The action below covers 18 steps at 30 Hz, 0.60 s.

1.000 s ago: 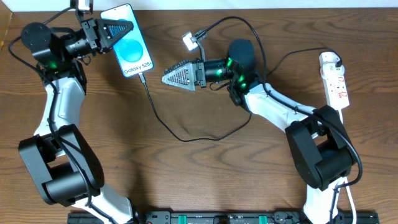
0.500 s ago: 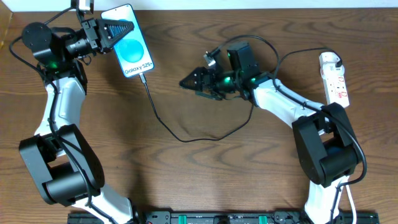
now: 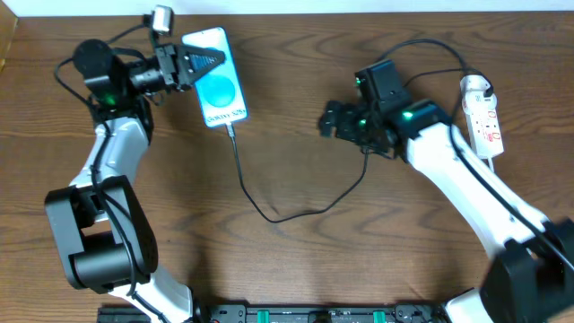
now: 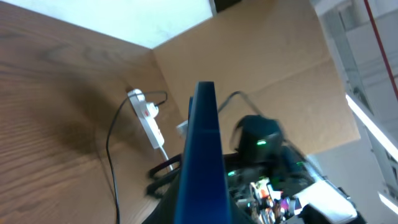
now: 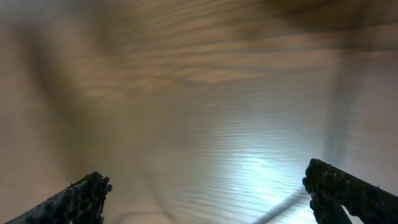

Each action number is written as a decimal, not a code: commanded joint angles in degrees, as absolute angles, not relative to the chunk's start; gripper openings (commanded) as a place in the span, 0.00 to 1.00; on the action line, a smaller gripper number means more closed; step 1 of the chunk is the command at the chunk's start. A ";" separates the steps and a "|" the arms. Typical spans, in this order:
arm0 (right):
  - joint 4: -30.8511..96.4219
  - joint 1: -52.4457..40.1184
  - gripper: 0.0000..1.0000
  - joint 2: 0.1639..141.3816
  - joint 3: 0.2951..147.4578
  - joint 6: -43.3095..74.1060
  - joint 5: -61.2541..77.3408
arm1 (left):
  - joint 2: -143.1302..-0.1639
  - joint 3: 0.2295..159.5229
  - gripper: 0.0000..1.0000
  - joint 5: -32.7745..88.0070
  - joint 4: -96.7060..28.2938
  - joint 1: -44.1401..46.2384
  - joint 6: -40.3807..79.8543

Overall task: Plug charger to phone and switch on socket
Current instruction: 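Lower the phone with the left gripper toward the table center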

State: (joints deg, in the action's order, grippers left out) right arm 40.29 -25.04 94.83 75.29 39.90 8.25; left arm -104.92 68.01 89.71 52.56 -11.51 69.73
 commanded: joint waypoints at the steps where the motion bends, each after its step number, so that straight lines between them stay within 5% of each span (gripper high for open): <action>1: 43.46 -24.75 0.99 91.96 75.68 44.36 -6.70 | -104.84 67.11 0.07 90.02 53.04 -9.23 65.65; 18: 45.87 -24.73 0.97 88.82 75.68 44.73 -7.62 | -113.01 65.67 0.07 87.83 52.58 -1.28 60.45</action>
State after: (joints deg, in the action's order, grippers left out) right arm 45.63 -24.99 90.15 75.29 44.05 -6.15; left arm -110.76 65.93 88.58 52.40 -2.46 61.58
